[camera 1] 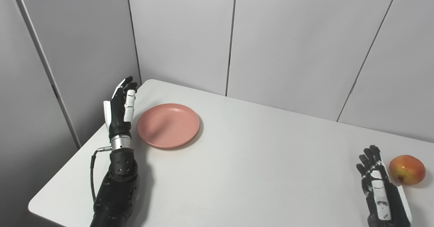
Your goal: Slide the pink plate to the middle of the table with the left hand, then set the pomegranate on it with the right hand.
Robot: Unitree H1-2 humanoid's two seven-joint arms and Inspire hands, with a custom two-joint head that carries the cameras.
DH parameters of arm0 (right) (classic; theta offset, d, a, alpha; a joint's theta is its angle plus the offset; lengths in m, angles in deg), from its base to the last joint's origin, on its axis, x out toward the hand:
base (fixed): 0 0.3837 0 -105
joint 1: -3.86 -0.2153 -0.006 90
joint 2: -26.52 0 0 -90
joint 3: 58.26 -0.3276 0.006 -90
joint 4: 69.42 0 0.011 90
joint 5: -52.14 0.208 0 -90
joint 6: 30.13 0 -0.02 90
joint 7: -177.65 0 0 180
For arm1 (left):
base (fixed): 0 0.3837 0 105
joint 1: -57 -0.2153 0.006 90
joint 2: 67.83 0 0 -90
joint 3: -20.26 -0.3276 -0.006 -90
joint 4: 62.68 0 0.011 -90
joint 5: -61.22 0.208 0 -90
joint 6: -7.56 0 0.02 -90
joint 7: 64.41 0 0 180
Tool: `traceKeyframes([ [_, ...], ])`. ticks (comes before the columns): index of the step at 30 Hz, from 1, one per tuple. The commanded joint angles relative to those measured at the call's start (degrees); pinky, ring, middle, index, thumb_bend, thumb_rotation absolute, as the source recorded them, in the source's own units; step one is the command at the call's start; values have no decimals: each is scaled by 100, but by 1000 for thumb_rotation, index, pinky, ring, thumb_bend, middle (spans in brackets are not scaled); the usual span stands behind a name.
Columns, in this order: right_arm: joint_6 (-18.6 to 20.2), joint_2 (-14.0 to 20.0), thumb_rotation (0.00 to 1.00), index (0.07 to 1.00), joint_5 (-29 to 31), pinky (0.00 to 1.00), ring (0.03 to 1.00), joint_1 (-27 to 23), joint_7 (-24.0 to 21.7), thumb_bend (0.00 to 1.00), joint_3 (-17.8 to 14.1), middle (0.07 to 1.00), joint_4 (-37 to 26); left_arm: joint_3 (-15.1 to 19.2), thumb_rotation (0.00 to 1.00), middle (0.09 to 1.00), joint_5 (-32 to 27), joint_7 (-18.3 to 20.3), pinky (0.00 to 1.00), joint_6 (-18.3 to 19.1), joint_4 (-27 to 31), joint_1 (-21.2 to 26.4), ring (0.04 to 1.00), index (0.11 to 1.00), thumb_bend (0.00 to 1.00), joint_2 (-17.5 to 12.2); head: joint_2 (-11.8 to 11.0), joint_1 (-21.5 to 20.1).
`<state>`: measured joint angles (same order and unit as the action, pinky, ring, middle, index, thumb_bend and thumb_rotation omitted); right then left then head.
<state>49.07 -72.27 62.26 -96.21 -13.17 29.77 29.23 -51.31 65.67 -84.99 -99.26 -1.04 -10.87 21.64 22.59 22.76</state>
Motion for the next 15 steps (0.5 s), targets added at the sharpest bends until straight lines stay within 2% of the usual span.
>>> traceKeyframes([
  [1,65,63,893,1000,96,1000,1000,128,-27,394,-56,1000,-97,12,1000,776,-43,-52,731,-256,-116,336,768,767,788,-194,1,-1],
  [8,211,57,892,1000,84,1000,1000,164,-10,401,-57,1000,-246,-95,1000,805,-153,107,775,-322,-695,417,800,794,780,-265,15,-9],
  [10,264,59,890,1000,104,1000,1000,175,-20,407,-57,1000,-289,-115,1000,822,-224,155,818,-101,-679,410,825,811,773,-237,19,-20],
  [13,349,49,888,1000,99,1000,1000,185,-5,410,-53,1000,-378,-146,1000,830,-359,265,833,-187,-827,433,830,821,717,-205,31,-30],
  [15,360,38,891,1000,84,1000,1000,189,7,396,-55,1000,-418,-172,1000,830,-485,410,831,-268,-949,460,827,824,721,-202,35,-32],
])
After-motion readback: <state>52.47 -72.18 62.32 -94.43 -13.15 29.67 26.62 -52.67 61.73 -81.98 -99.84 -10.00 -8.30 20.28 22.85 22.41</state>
